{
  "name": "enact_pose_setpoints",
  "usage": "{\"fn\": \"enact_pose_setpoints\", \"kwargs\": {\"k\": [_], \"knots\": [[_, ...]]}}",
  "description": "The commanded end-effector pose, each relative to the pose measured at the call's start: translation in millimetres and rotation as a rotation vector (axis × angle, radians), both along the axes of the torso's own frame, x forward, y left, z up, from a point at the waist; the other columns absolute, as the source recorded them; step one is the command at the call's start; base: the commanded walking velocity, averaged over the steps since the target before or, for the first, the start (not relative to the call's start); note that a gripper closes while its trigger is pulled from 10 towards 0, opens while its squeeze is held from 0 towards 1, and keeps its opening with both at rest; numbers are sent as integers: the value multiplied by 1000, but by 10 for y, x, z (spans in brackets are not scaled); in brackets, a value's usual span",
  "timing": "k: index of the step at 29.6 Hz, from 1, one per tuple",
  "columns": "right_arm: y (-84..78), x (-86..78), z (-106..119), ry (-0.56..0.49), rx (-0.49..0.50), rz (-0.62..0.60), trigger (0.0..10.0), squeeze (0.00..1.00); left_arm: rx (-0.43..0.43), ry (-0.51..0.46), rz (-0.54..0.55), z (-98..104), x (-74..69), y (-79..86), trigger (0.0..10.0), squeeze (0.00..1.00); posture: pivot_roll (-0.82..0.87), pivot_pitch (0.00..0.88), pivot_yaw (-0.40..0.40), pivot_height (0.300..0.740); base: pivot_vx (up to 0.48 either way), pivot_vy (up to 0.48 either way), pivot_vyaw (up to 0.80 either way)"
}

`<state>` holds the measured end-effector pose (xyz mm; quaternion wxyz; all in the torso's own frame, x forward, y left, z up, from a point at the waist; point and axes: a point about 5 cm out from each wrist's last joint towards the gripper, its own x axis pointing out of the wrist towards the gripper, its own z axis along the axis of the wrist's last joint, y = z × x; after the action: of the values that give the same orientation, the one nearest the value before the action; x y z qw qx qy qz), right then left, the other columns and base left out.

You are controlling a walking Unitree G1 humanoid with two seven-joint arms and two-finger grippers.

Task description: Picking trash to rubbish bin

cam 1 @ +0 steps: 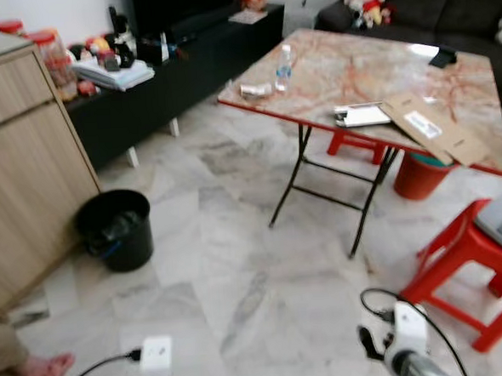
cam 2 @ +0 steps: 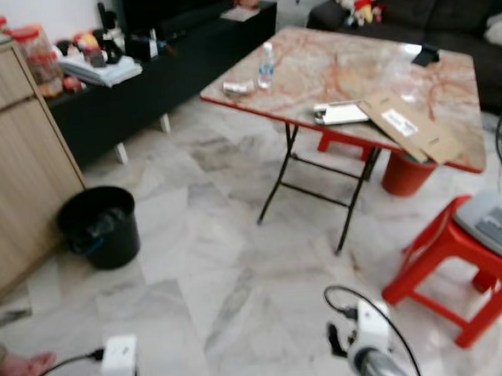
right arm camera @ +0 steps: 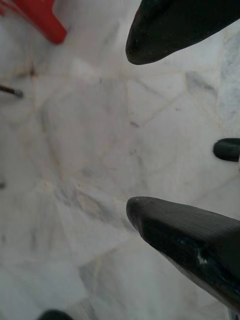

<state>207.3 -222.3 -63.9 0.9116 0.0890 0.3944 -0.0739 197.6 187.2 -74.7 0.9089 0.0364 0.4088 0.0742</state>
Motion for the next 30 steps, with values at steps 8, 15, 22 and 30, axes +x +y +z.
{"fn": "enact_pose_setpoints", "kwargs": {"k": [8, 15, 22, 30], "knots": [[-35, -42, -16, 10, -7, -11, 10000, 0, 1, 2, -29, -22, -32, -79, 10000, 0, 4, 13, -66, 740, 0, 0, 637], [-14, -29, -15, 12, -1, -13, 10000, 0, 6, 11, -48, -29, -34, -114, 10000, 0, 4, 28, -75, 740, 0, 0, 245], [-17, -22, -11, 9, 3, -22, 10000, 0, 17, 20, -42, -32, -37, -111, 10000, 0, 7, 44, -80, 740, 167, 0, 0], [-30, -30, -12, 12, -2, -22, 10000, 0, 17, 29, -36, -43, -56, -111, 10000, 0, 4, 55, -87, 740, 322, 0, 0]]}}
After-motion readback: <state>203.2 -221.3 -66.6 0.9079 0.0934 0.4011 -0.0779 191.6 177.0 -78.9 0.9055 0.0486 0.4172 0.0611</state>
